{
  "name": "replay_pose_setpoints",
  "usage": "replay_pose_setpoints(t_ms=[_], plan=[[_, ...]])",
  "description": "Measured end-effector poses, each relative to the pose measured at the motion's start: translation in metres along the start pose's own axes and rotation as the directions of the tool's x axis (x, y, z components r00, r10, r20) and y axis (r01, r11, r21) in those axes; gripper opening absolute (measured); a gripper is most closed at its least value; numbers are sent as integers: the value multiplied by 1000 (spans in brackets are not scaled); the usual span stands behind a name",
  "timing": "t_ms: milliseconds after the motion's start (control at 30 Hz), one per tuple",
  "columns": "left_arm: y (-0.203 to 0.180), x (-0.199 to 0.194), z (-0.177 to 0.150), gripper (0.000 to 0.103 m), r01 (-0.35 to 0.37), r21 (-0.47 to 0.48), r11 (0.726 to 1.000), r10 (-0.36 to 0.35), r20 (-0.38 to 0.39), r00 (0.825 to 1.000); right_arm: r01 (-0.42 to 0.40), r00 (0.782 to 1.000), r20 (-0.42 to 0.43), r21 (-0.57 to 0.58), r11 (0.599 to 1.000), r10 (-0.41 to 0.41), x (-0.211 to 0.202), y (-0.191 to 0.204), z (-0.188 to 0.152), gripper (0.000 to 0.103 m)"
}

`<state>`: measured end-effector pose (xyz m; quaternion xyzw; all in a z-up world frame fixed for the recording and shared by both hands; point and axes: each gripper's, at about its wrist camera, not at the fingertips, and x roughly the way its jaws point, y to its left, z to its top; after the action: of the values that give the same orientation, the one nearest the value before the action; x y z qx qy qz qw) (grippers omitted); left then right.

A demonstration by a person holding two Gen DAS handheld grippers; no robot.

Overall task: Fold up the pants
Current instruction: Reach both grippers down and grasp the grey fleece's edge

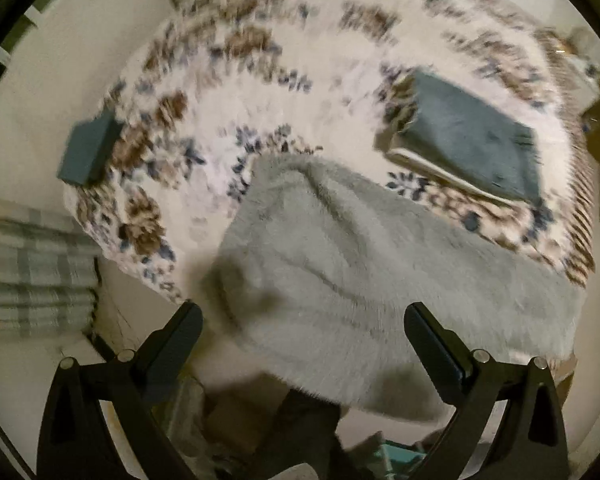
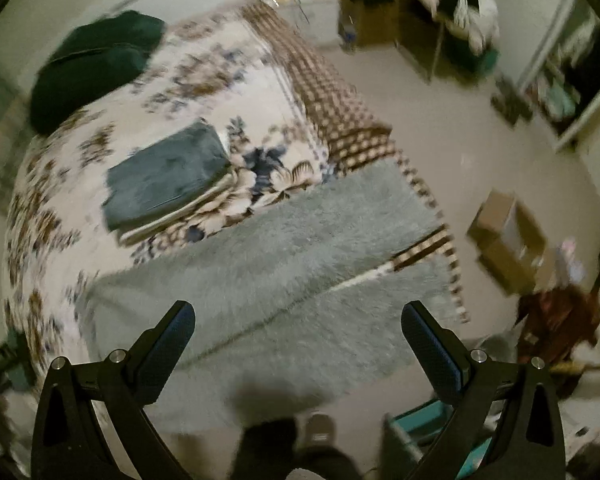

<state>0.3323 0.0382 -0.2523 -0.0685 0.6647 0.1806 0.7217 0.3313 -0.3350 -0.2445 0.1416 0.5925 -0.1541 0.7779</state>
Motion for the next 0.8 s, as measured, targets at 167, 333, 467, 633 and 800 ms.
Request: replay_pose_setpoints(t_ms=[167,333,467,633,800], plan=[[-23,98,71,103,-16,-94,995,2,-142,990,82,989,-137,161,984,-60,160,-12,75,103],[-37,189,125,103,-17,-198,980,-34,-251,967,162,966,-244,304,939,-87,294,-37,118,103],[-43,253,154,103,-35,-258,966,-53,-324,945,202,947,-314,397,895,-75,371,-52,135,103],[-35,292,155,81,-117,-277,954,9,-361,933,222,931,-360,446,867,-54,430,-55,141,97],[-30,271,137,19,-89,-250,964,18,-273,962,250,929,-355,396,884,-104,453,-49,139,33]])
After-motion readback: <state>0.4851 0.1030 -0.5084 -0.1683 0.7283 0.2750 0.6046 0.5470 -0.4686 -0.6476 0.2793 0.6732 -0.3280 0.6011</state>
